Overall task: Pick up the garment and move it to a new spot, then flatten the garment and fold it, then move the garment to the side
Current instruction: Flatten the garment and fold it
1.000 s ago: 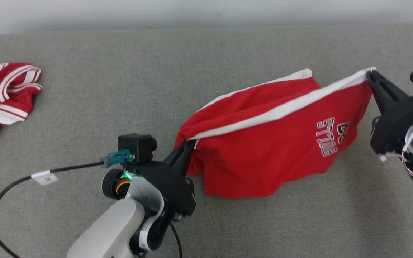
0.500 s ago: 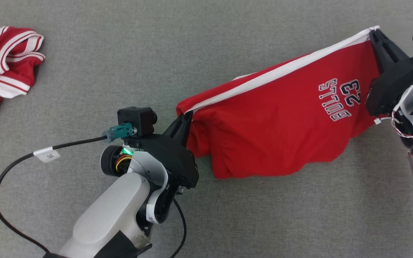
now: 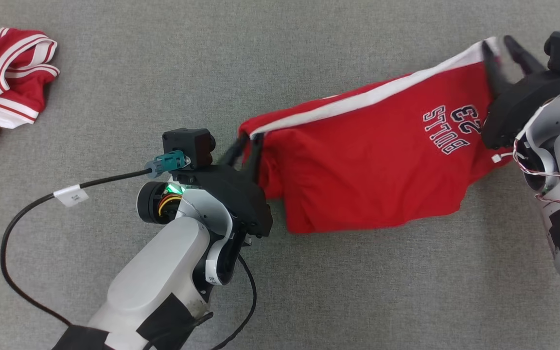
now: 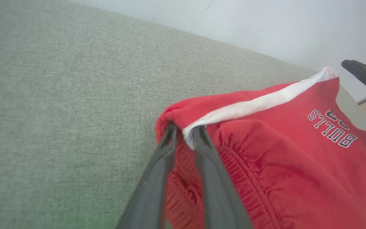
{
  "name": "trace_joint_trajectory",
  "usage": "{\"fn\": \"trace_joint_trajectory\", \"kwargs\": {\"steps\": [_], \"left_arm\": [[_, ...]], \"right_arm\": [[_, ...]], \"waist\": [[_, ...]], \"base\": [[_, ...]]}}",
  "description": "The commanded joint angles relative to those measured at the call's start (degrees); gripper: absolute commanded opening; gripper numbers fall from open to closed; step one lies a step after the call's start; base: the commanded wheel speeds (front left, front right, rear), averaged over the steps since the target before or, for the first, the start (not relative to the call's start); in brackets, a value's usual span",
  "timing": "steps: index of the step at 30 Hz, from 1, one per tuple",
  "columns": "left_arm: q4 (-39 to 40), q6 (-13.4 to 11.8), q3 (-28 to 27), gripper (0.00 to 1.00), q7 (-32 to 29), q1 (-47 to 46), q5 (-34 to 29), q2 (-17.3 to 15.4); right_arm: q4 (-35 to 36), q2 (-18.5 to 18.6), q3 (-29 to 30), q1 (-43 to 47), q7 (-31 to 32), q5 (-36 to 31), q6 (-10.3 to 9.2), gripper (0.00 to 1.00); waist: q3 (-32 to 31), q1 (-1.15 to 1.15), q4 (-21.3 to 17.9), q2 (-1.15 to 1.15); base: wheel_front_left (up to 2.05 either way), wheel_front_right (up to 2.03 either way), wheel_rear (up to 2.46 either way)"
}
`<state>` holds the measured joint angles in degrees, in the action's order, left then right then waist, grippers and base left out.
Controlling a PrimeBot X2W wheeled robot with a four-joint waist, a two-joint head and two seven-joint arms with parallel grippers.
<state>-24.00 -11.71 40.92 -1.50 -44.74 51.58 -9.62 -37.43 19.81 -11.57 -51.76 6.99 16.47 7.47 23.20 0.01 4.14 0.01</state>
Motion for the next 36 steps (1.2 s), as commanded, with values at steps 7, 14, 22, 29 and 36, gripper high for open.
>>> {"fn": "trace_joint_trajectory", "kwargs": {"steps": [7,14,22,29,36], "left_arm": [[-1.4,0.63,0.21,1.0,4.25,0.92,-1.75,-0.37],[0.48,0.86,1.58,1.0,11.62,5.74,-5.92,-4.26],[12.66,-2.82,-1.75,1.0,16.75,20.85,-15.32,-9.34],[21.95,-2.69,-10.31,1.0,16.7,32.39,-23.08,-7.22],[24.19,1.18,-17.89,1.0,16.72,40.22,-28.96,-3.33]], "right_arm": [[-2.34,-0.26,-1.47,-0.44,0.2,2.04,0.06,1.0],[-2.06,0.74,-1.73,2.69,3.98,4.97,0.06,1.0],[-3.37,2.25,4.6,8.79,10.18,7.03,0.06,1.0],[-4.21,1.68,9.81,10.42,13.04,5.57,0.06,1.0],[-5.32,0.33,15.28,10.18,15.86,3.19,0.06,1.0]], "waist": [[-2.18,-0.01,-0.38,-0.01],[-6.09,-0.01,-0.83,-0.01],[-9.87,-0.01,0.94,-0.01],[-9.78,-0.01,2.76,-0.01],[-8.13,-0.01,4.93,-0.01]], "base": [[0.0,0.0,0.0],[0.0,0.0,0.0],[0.0,0.0,0.0],[0.0,0.0,0.0],[0.0,0.0,0.0]]}}
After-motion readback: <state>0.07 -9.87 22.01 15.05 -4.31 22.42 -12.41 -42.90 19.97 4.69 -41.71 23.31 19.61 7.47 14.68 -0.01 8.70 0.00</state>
